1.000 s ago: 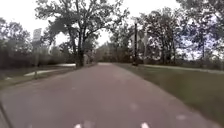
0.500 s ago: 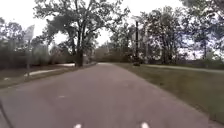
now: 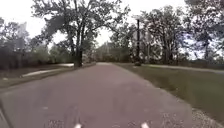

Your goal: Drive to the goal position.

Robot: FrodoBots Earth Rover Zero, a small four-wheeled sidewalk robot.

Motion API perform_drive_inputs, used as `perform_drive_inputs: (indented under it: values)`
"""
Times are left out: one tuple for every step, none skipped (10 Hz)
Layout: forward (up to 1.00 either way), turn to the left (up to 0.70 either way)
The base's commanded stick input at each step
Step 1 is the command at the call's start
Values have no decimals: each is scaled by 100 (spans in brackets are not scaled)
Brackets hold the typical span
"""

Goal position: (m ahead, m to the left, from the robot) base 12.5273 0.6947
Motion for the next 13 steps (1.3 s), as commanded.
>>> perform_drive_inputs:
  values:
    - [100,0]
    - [100,0]
    - [100,0]
    - [100,0]
    - [100,0]
    - [100,0]
    - [100,0]
    - [100,0]
    - [100,0]
    - [100,0]
    - [100,-5]
    - [100,-10]
    - [100,-8]
